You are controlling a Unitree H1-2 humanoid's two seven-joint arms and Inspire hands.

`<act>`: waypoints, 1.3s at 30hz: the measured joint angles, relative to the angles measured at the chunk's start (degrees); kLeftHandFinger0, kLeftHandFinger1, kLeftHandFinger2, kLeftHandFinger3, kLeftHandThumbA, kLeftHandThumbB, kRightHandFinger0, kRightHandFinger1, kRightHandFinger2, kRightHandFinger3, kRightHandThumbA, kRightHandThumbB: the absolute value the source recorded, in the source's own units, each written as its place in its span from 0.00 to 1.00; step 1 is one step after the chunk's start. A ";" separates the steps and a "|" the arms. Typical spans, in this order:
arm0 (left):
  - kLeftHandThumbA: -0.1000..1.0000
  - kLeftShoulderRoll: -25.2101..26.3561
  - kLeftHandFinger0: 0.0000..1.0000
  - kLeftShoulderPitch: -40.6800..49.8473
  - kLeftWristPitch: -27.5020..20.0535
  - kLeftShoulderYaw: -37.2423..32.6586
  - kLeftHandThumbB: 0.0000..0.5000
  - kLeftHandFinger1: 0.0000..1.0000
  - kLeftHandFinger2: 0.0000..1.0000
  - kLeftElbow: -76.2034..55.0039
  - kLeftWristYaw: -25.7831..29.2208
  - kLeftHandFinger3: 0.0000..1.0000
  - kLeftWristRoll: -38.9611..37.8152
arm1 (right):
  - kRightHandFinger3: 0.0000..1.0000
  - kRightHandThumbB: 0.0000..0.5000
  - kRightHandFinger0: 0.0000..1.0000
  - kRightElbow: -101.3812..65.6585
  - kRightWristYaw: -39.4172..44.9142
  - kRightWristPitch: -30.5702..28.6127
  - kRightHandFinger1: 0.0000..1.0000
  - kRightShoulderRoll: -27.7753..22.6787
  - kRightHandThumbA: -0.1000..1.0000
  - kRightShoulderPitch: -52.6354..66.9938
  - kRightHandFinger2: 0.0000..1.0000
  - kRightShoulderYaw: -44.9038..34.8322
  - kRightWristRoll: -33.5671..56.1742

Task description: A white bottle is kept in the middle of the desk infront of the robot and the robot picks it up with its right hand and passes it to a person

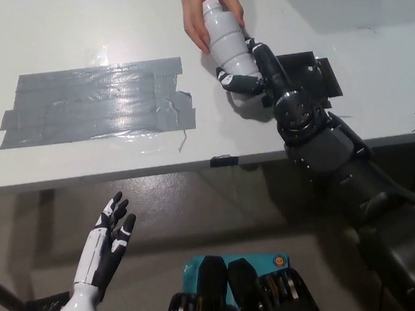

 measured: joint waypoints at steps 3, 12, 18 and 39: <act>0.88 0.01 0.91 0.00 0.00 0.00 0.13 1.00 1.00 0.00 0.00 1.00 0.00 | 0.85 0.33 0.05 -0.05 -0.01 -0.24 0.54 -0.01 0.00 -0.12 0.92 0.00 0.00; 0.91 0.03 0.93 -0.02 0.07 -0.03 0.14 1.00 1.00 -0.02 -0.03 1.00 0.02 | 1.00 1.00 1.00 -0.15 3.96 -2.31 1.00 -0.16 0.72 -0.28 1.00 -0.49 0.75; 0.90 0.04 0.93 -0.03 0.33 -0.03 0.16 1.00 1.00 -0.21 -0.40 1.00 0.03 | 1.00 1.00 1.00 -0.83 6.85 -3.12 1.00 -0.30 0.83 -0.12 1.00 0.14 0.55; 0.91 0.03 0.91 -0.24 0.78 0.04 0.13 1.00 1.00 0.09 -0.73 1.00 0.00 | 1.00 0.98 1.00 -35.86 10.31 -1.67 1.00 -6.07 0.85 18.06 1.00 0.32 -0.51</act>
